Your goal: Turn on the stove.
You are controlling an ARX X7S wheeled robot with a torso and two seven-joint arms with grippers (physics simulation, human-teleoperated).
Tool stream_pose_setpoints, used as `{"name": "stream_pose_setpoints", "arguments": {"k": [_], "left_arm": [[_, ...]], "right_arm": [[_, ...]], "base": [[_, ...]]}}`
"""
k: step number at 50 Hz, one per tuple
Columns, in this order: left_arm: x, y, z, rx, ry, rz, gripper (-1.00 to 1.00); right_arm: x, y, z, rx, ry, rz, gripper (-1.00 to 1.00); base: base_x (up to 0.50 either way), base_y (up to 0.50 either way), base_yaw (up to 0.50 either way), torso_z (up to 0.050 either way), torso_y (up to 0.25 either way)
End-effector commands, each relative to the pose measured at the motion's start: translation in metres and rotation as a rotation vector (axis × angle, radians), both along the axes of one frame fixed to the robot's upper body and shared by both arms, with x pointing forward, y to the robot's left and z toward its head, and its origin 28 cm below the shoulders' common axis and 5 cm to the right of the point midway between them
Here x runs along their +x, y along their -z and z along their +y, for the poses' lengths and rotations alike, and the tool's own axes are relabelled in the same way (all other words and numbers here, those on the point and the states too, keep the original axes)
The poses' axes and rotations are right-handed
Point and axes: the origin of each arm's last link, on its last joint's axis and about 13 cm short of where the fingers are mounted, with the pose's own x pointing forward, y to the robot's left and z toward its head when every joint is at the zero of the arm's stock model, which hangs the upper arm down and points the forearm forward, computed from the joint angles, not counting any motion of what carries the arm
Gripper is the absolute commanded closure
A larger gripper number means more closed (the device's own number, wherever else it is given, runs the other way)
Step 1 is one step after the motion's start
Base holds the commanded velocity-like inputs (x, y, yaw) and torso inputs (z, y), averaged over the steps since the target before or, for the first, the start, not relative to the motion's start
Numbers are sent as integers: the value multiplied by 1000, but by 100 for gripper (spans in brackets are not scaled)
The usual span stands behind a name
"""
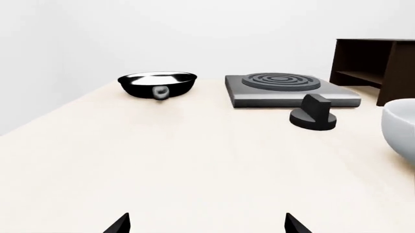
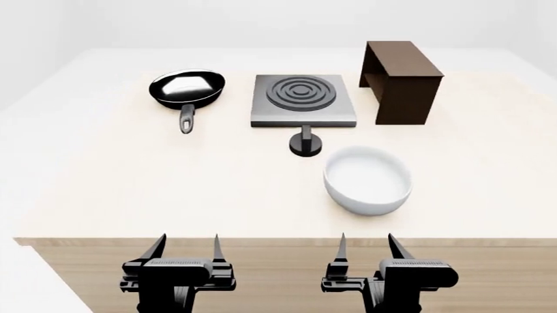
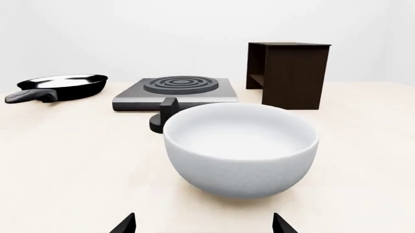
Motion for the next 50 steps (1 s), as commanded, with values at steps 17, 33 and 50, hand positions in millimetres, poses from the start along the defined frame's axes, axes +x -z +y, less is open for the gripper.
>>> {"name": "stream_pose_setpoints", "arguments": {"k": [17,33,50], "left_arm": [[1,1,0,1,0,1,-100],[0,0,0,-3,-1,-2,-100],[2,1,1,8,-25,26,-100]], "right_arm": [[1,0,0,1,-2,3,-100],[0,0,1,9,-5,8,-100],[-35,5,-6,-191,-249,-56,-100]], "base": [[0,500,0,0,0],[0,281,0,0,0],[0,0,0,0,0]]}}
